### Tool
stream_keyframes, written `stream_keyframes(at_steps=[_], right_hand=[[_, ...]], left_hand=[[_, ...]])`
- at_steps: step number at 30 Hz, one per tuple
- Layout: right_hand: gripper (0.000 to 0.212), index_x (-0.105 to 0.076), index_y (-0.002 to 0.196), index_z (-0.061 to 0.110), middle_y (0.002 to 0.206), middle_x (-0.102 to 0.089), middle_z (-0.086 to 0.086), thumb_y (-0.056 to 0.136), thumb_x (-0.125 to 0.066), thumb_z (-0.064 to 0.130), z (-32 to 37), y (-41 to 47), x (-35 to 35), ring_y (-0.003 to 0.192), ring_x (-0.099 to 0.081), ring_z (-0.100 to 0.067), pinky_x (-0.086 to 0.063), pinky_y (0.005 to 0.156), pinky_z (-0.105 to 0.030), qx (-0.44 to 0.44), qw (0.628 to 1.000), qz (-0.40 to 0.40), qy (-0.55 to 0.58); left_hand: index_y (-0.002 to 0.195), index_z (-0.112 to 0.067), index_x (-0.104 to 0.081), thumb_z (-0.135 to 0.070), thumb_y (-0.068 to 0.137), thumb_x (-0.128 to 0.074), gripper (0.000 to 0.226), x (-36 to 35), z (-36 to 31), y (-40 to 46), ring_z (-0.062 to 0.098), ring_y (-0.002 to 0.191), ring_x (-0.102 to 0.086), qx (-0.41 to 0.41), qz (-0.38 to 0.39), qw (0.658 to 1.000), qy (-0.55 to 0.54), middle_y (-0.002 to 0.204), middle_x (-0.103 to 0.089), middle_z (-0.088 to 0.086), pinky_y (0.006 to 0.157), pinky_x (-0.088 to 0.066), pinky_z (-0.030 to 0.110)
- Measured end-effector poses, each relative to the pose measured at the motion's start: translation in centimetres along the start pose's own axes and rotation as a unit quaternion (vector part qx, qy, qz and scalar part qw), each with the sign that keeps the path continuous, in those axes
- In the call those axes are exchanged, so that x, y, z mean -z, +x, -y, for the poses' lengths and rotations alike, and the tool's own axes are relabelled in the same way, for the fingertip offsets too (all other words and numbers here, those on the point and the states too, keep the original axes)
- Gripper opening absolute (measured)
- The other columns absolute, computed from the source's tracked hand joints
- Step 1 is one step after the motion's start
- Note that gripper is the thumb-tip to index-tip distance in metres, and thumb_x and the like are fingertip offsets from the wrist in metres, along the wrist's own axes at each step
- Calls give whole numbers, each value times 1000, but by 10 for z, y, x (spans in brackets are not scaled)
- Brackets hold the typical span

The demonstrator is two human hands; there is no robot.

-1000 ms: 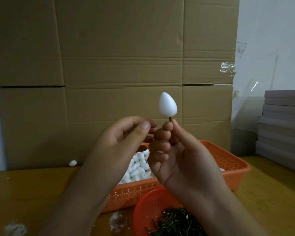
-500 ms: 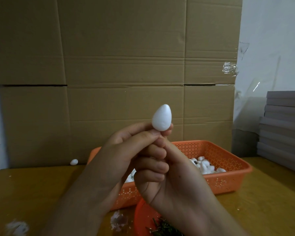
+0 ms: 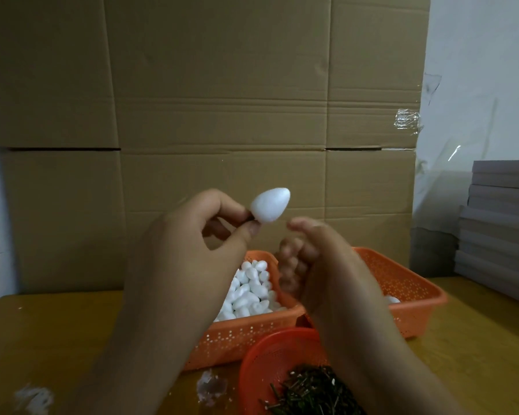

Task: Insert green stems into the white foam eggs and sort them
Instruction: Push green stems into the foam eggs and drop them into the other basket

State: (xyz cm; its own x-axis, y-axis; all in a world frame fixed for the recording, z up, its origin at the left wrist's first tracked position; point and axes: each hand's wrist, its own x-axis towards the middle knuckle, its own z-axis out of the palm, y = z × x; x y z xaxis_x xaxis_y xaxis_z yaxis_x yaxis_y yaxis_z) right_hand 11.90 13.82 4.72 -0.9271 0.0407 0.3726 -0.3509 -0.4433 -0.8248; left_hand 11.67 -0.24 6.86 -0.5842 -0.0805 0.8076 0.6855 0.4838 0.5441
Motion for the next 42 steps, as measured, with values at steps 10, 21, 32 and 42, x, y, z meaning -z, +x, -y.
stream_keyframes(at_steps=[10, 21, 32, 42], right_hand=[[30, -71, 92, 17, 76, -68, -1, 73, -67, 40, 23, -3, 16, 66, -62, -9, -50, 57, -20, 158, 972, -1, -175], [30, -68, 115, 6, 98, -71, -4, 90, -58, 19, 12, 8, 20, 73, -64, -6, -52, 61, -15, -30, 991, 94, 89], [25, -70, 110, 5, 100, -68, -5, 88, -60, 11, -14, 6, 1, 67, -62, -8, -49, 61, -15, -134, 930, 185, 288], [35, -64, 121, 7, 108, -65, -15, 94, -45, 16, -16, 8, 9, 95, -59, -21, -41, 82, -39, -36, 976, 216, -1]], left_hand=[[75, -33, -64, -27, 78, -75, 13, -6, -5, -5, 1, 84, -56, -73, 22, 993, 86, 86, -62, -17, 67, -38, 6], [87, -42, -64, -41, 81, -60, 7, -5, -7, -6, -7, 88, -59, -75, 31, 997, 11, 93, -62, -28, 76, -38, -1], [90, -38, -60, -50, 84, -63, 14, -7, -12, -8, 3, 91, -62, -107, -12, 994, 12, 91, -60, -20, 73, -51, 24], [94, -41, -60, -39, 81, -61, 14, -8, -9, -9, -3, 91, -60, -93, 42, 994, 24, 94, -63, -23, 75, -45, 17]])
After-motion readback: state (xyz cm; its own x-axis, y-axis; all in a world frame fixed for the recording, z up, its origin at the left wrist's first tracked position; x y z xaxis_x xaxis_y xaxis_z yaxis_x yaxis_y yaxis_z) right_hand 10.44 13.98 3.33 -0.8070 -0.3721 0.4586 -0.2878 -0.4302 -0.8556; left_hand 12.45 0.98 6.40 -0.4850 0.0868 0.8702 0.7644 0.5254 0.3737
